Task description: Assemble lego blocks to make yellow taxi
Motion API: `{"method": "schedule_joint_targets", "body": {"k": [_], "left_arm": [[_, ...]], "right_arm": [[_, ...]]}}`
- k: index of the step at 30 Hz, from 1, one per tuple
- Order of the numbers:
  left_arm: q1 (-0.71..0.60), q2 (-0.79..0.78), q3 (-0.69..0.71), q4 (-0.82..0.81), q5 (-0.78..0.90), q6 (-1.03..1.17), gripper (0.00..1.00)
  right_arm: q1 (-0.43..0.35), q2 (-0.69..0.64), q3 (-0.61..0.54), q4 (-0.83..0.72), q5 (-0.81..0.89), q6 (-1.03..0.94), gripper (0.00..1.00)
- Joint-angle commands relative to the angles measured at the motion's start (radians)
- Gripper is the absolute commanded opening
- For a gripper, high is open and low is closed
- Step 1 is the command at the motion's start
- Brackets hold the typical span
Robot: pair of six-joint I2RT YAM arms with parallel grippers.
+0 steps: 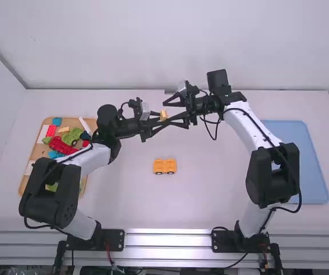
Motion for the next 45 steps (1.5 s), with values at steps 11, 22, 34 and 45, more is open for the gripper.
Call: {"method": "schedule_joint_targets", "body": {"k": [11, 22, 34, 45], "left_arm": [[-0.008, -0.001, 0.005, 0.008, 0.003, -0.021, 0.22], [-0.008, -0.001, 0.005, 0.015, 0.003, -0.026, 0.18], [-0.008, -0.001, 0.005, -0.055, -0.005, -0.015, 0.99], [-0.008, 0.0, 0.005, -0.525, -0.6, 0.086, 0.99]], "right_arm": [[0.01, -0.024, 0.007, 0.001, -0.024, -0.008, 0.49], [0.04, -0.024, 0.007, 0.005, 0.054, -0.008, 0.27], [-0.036, -0.024, 0.008, 0.11, 0.271, 0.175, 0.21], [-0.054, -0.022, 0.007, -0.23, 1.176, 0.519, 0.21]]}}
